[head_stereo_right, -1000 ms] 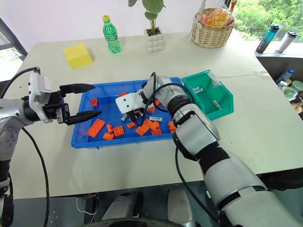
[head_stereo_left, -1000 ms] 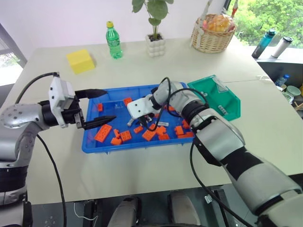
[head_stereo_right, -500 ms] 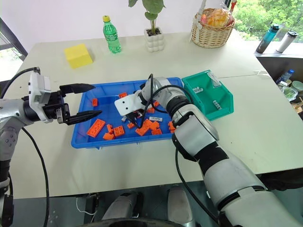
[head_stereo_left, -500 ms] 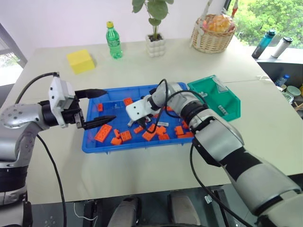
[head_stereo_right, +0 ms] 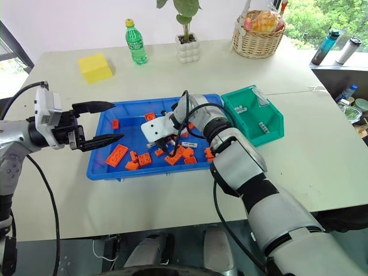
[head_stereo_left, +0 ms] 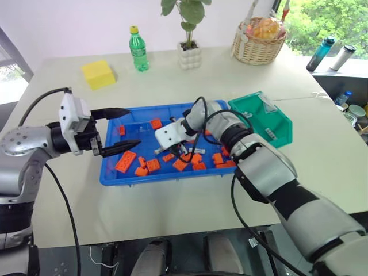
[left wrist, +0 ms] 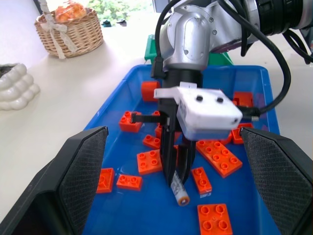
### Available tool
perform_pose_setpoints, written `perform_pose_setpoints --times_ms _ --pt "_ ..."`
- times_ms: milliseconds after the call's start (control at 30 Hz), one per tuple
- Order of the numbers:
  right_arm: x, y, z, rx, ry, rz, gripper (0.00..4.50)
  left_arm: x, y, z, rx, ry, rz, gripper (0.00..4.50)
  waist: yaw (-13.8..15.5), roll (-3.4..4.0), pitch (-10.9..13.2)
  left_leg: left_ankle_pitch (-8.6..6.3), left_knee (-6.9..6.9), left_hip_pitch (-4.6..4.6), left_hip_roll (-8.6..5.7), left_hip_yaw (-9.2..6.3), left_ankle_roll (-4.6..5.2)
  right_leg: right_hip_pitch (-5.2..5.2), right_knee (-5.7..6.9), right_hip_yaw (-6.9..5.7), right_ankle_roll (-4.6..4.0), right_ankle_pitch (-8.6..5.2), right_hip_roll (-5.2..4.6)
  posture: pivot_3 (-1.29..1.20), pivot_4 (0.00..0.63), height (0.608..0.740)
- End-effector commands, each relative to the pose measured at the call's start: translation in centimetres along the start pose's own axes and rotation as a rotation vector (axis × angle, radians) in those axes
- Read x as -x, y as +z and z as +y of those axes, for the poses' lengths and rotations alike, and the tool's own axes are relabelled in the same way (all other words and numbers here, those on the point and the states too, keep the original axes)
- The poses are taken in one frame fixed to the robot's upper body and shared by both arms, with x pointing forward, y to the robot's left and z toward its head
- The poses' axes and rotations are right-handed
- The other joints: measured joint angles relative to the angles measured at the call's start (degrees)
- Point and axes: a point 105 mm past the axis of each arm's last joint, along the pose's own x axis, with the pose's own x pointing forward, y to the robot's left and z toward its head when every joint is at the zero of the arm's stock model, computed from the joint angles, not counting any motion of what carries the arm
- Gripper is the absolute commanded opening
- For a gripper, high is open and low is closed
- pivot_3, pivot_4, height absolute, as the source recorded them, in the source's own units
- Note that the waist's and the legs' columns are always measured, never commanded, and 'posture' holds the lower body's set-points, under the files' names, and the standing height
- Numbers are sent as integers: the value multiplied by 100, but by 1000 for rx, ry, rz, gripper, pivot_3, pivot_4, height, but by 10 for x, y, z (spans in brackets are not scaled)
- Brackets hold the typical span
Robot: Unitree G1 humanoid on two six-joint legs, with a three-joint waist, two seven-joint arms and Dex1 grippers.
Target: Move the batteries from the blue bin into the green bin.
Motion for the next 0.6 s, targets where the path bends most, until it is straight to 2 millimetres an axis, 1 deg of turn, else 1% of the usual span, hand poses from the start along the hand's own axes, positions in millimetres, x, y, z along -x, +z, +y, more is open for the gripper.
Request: perform_pose_setpoints --times_ms 33,67,100,133,167,200,267,333,400,467,500,600 --pt "32 20 -27 -97 -151 -194 41 -1 11 3 -47 3 -29 4500 -5 0 0 0 0 -1 0 0 0 0 0 0 0 0 -1 0 150 737" --pt "38 22 -30 -124 -171 -225 41 -1 12 3 -48 2 -30 4500 -7 0 0 0 1 -2 0 0 0 1 0 0 0 0 -2 0 150 737" --pt "53 20 -34 -190 -237 -276 41 0 11 3 -45 2 -31 4500 -6 0 0 0 1 -2 0 1 0 1 0 1 0 0 -5 0 150 737" --pt "73 14 -36 -266 -318 -312 41 0 10 3 -42 1 -31 4500 8 -1 0 0 0 -2 3 1 0 3 0 1 0 0 -9 0 150 737" --pt "92 8 -35 -330 -392 -341 41 0 9 2 -36 -1 -30 4500 32 -1 0 0 1 -3 2 0 0 4 1 1 0 0 -11 0 150 737" --pt "114 -2 -30 -417 -487 -355 41 0 7 1 -29 -4 -30 4500 52 0 0 0 4 -3 1 -3 0 9 2 1 0 0 -11 0 150 737" --pt "146 -18 -17 -547 -639 -343 41 0 5 -1 -20 -11 -28 4500 164 -1 -1 0 9 -5 -15 -16 1 16 2 1 -1 0 -22 0 150 737" --pt "179 -41 3 -686 -806 -287 41 0 3 -2 -10 -17 -29 4500 229 -1 0 -1 11 -8 -30 -16 2 16 2 2 -1 0 -34 0 150 737" --pt "210 -65 32 -816 -965 -199 41 -2 0 -2 -3 -28 -29 4500 320 -1 0 -1 9 -12 -30 -11 3 19 -3 3 -1 0 -36 0 150 737" --pt "230 -78 55 -913 -1067 -137 41 -5 -2 -2 3 -37 -31 4500 349 -1 0 -1 7 -12 -29 -4 3 19 -8 4 -1 0 -38 0 150 737" --pt "235 -82 65 -955 -1096 -115 41 -7 -2 -2 5 -43 -34 4500 356 -1 0 -1 6 -12 -29 -3 3 19 -9 5 -1 0 -39 0 150 737" --pt "239 -91 89 -1030 -1130 -57 41 -13 -3 1 8 -55 -45 4500 350 -1 0 -2 2 -12 -21 15 4 26 -13 6 -1 0 -38 0 150 737"
